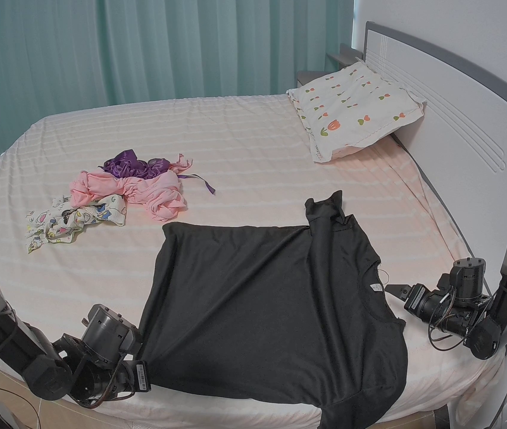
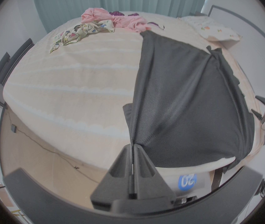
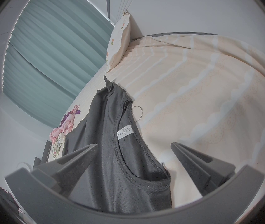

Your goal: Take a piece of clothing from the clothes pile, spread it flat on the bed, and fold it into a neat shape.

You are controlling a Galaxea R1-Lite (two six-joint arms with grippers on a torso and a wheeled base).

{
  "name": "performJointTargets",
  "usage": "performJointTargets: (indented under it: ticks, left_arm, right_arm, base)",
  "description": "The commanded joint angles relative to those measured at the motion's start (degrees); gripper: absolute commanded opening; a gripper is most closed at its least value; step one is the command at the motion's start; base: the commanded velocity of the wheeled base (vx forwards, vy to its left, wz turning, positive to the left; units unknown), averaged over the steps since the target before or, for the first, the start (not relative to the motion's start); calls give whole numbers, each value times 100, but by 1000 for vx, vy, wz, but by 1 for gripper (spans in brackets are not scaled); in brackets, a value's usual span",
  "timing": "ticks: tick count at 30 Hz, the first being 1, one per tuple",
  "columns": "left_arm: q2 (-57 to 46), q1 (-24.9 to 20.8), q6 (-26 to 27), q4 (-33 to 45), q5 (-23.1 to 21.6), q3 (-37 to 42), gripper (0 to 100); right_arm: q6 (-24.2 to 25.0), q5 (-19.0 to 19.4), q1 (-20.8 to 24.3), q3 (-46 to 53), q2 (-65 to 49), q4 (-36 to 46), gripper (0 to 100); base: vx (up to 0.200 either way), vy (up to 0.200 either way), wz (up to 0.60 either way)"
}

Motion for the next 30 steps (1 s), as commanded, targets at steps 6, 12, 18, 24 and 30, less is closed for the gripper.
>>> performJointTargets:
  ticks: [6, 12, 18, 24, 30]
  left_arm:
    - [-203, -74, 42, 873, -69, -224, 0]
    - [-247, -74, 226, 1093, -42, -136, 100]
    - [-387, -39, 252, 1471, 89, -189, 100]
    - [-563, 145, 270, 1585, 72, -400, 100]
    - [-625, 497, 235, 1392, -473, -708, 100]
  right_arm:
    - [-8, 2, 2, -17, 146, 8, 100]
    - [-8, 11, -7, -70, 226, 8, 100]
    - [10, 20, -68, -254, 366, -1, 100]
    - [71, 477, -121, -413, 454, -10, 100]
    - [71, 688, -112, -747, 770, -1, 100]
  base:
    - [0, 0, 0]
    - [0, 0, 0]
    - [0, 0, 0]
    - [0, 0, 0]
    - [0, 0, 0]
